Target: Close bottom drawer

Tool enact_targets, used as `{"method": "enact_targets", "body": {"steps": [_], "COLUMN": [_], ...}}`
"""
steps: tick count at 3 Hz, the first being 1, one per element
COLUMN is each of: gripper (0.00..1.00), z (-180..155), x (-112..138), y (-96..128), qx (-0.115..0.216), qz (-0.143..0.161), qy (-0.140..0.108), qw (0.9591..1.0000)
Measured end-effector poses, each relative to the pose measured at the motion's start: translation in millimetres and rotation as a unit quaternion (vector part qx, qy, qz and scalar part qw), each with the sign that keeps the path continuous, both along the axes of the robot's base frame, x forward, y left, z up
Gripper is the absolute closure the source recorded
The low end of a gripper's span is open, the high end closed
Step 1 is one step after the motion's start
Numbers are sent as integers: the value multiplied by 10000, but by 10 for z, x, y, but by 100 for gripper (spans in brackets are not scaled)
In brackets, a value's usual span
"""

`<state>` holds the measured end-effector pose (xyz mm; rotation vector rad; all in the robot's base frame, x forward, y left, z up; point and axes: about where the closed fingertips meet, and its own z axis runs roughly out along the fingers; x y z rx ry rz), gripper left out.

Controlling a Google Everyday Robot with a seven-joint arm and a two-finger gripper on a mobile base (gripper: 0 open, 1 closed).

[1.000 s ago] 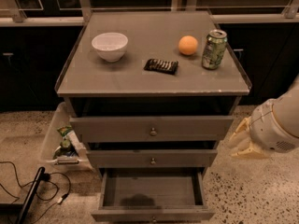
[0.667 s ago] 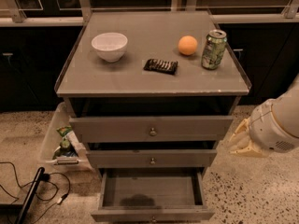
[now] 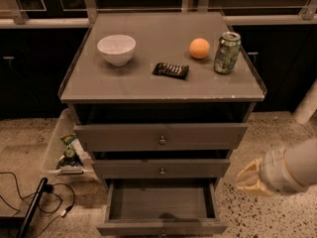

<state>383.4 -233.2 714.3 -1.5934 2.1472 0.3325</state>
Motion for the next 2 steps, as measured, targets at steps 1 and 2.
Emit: {"method": "enact_targets", "body": {"steps": [1,2], "gripper": [100,100], "z": [-775,-1297], "x": [58,65], "y": [-66,-104], "qx": [663,935], "qz": [-181,-253], "qy": [-120,10], "qw": [9976,9953]}}
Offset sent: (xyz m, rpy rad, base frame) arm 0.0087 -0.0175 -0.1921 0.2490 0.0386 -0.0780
